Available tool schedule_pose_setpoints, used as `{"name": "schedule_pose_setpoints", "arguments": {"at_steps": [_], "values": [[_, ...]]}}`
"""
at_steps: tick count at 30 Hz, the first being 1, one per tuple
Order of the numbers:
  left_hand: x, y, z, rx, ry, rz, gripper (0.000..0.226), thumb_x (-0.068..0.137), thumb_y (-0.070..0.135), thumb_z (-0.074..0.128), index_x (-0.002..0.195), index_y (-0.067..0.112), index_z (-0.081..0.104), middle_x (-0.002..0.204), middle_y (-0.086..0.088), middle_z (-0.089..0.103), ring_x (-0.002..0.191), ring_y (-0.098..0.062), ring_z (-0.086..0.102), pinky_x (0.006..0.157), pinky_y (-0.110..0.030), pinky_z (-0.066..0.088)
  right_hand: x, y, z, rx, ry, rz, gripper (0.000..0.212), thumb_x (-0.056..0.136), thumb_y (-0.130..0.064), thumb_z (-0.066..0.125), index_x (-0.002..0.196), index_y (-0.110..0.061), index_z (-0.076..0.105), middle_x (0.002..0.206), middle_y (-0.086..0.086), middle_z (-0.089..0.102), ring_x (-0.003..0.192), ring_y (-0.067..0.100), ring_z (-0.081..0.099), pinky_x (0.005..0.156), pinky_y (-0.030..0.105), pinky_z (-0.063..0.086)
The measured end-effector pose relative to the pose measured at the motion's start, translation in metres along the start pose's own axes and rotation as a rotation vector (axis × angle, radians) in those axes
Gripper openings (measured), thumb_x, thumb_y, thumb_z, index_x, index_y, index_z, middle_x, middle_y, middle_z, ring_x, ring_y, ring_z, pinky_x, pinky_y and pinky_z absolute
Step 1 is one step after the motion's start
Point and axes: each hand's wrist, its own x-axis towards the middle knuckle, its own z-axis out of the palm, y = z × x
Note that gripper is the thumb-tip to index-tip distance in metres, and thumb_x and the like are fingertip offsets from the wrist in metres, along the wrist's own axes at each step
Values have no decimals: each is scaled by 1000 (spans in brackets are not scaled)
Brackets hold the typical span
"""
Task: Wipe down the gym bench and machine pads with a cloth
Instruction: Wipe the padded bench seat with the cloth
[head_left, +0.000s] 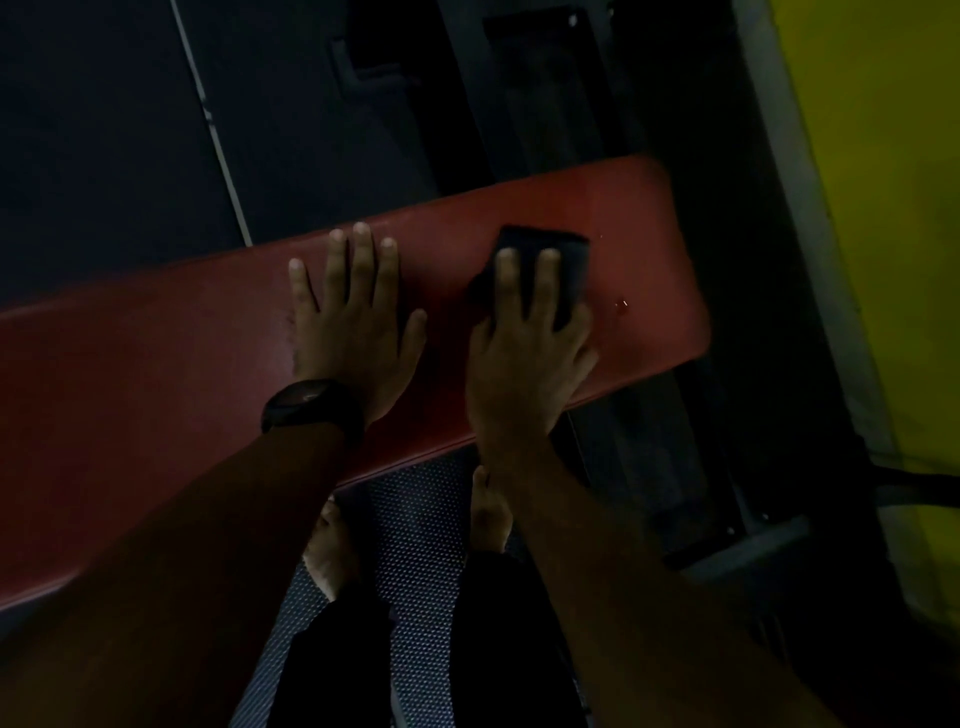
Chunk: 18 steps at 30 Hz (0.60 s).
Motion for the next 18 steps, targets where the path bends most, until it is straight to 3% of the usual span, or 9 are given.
{"name": "schedule_pose_setpoints", "arguments": {"at_steps": [3, 5, 7, 10, 12, 15, 18], "values": [[-3, 1, 2, 14, -16, 3, 74, 101, 51, 24, 161, 8, 12, 169, -15, 7, 157, -33, 1, 121, -64, 2, 5, 10, 12, -86, -63, -384, 60, 92, -39, 46, 151, -39, 43, 161, 1, 37, 130, 41, 47, 86, 54, 48], [-6, 3, 3, 23, -8, 5, 74, 102, 50, 26, 161, 9, 12, 170, -15, 7, 157, -32, 1, 121, -64, 2, 30, 27, 11, -159, -34, -572, 65, 90, -38, 54, 153, -41, 39, 163, 0, 34, 132, 39, 45, 87, 53, 48], [-10, 5, 3, 24, -10, 15, 74, 101, 50, 26, 161, 9, 12, 170, -15, 7, 157, -32, 1, 121, -64, 3, 48, 44, 8, -164, -21, -478, 71, 89, -35, 61, 154, -43, 33, 166, -1, 28, 137, 39, 40, 93, 54, 46], [-13, 6, 3, 21, -8, 24, 74, 102, 51, 26, 161, 10, 12, 170, -15, 7, 157, -32, 2, 121, -64, 3, 34, 52, 12, -55, 29, 18, 69, 94, -38, 56, 157, -42, 28, 168, -2, 20, 140, 39, 35, 99, 56, 41], [-15, 7, 4, 25, -9, 36, 74, 102, 51, 26, 161, 10, 12, 169, -15, 8, 157, -32, 2, 121, -64, 4, 6, 40, 15, -43, 80, 162, 68, 94, -37, 55, 157, -40, 30, 168, -1, 22, 139, 40, 37, 97, 59, 42], [-17, 8, 5, 46, -19, 46, 74, 102, 51, 24, 161, 10, 10, 169, -16, 6, 156, -33, 2, 120, -66, 5, -36, 21, 23, -16, 65, 59, 67, 91, -38, 53, 155, -37, 35, 165, 1, 29, 135, 41, 41, 92, 58, 46], [-18, 9, 6, 50, -13, 52, 73, 101, 50, 23, 161, 10, 12, 169, -16, 8, 156, -34, 3, 120, -67, 7, -31, 28, 24, -39, 50, -332, 61, 91, -39, 50, 152, -38, 42, 162, 1, 37, 131, 40, 45, 88, 54, 47]]}}
